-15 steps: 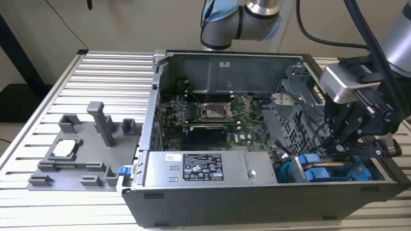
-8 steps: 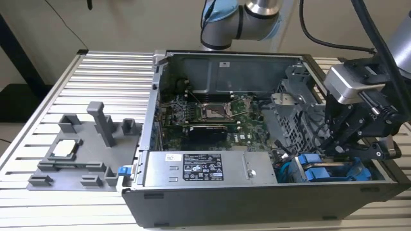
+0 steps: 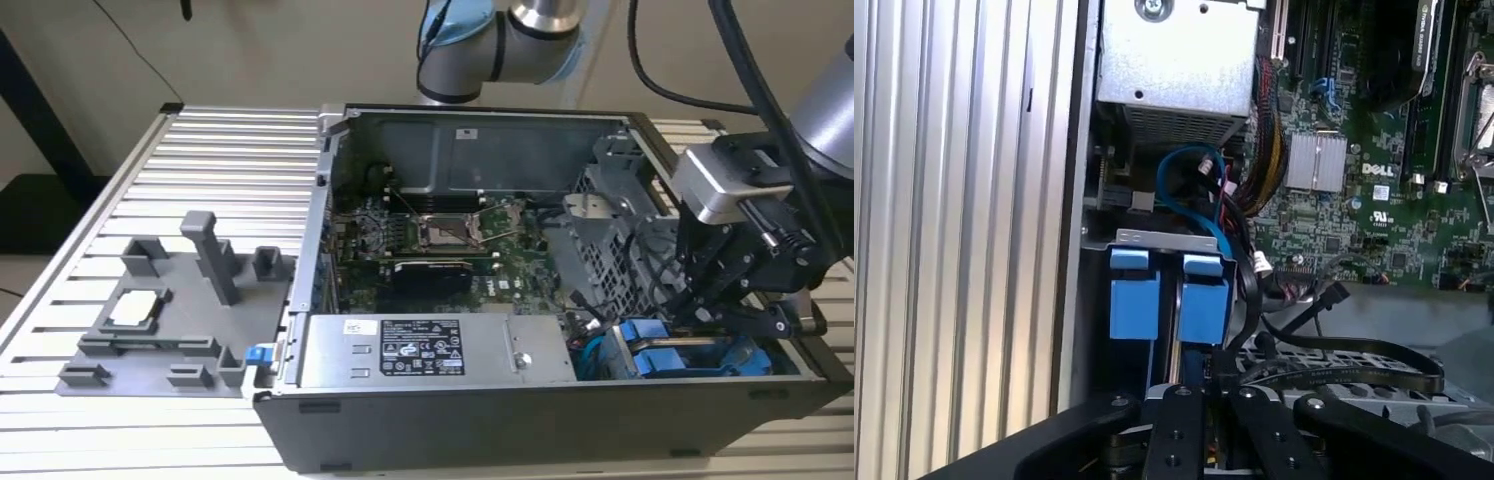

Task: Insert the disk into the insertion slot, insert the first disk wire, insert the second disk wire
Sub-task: 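Insert the second disk wire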

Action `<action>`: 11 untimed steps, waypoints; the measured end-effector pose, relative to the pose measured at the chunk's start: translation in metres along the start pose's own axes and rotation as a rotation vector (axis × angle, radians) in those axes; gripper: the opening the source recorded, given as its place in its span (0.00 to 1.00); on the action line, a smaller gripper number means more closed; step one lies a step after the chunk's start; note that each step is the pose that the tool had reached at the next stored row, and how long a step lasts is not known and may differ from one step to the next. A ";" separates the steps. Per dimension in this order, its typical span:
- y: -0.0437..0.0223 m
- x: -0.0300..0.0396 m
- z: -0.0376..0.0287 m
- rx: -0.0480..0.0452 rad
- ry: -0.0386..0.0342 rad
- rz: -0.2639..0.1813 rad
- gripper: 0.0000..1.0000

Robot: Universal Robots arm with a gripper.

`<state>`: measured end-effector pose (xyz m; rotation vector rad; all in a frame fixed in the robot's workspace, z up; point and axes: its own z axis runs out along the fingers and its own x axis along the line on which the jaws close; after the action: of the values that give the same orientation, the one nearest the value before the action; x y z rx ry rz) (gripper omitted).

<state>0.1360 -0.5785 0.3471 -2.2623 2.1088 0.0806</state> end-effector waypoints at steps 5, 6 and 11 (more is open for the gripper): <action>-0.0002 0.0001 0.0010 0.0017 0.0002 0.024 0.16; -0.0002 0.0001 0.0011 0.0017 0.0001 0.024 0.16; -0.0003 0.0001 0.0014 0.0028 -0.0005 0.039 0.16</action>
<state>0.1363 -0.5784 0.3457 -2.2201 2.1512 0.0796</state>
